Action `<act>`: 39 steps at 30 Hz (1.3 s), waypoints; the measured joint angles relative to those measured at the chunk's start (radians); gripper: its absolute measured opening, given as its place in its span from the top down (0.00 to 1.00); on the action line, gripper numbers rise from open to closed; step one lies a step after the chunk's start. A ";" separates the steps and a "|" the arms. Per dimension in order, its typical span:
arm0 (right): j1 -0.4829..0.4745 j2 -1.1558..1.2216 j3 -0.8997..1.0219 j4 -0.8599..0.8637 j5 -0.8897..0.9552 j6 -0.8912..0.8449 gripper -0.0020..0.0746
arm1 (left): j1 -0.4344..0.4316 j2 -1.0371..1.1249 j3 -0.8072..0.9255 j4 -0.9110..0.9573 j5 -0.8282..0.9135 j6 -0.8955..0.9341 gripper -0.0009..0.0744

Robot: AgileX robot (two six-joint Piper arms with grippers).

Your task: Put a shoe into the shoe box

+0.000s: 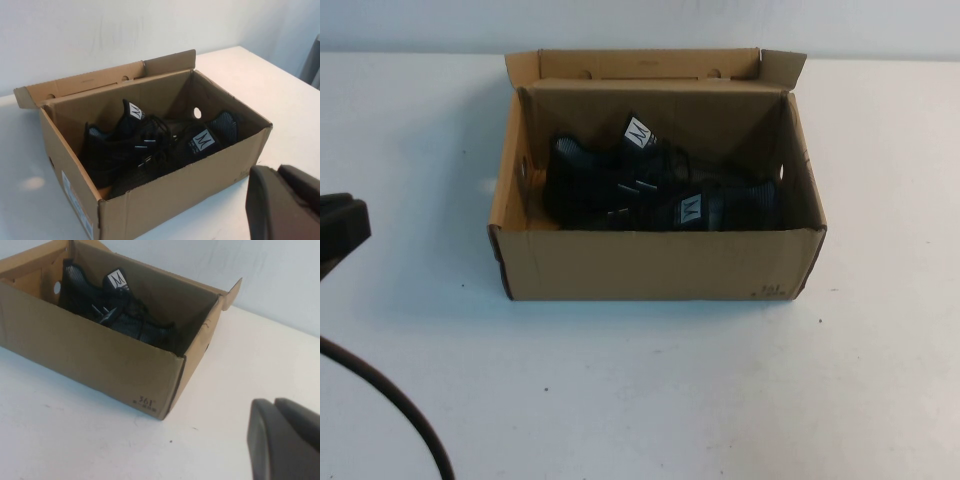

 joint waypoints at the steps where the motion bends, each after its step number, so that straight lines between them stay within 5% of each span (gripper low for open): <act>1: 0.000 0.000 0.000 0.000 0.000 0.000 0.99 | 0.000 0.000 0.000 0.000 0.000 0.000 0.99; 23: 0.000 0.000 0.000 0.000 -0.002 0.000 0.99 | 0.000 -0.076 0.043 0.045 -0.104 -0.022 0.99; 33: 0.000 0.000 0.000 0.000 -0.002 0.000 0.99 | -0.002 -0.326 0.265 0.371 -0.187 -0.405 0.99; 39: 0.000 0.000 0.000 0.000 -0.002 0.000 0.99 | -0.015 -0.430 0.411 0.420 -0.277 -0.453 0.99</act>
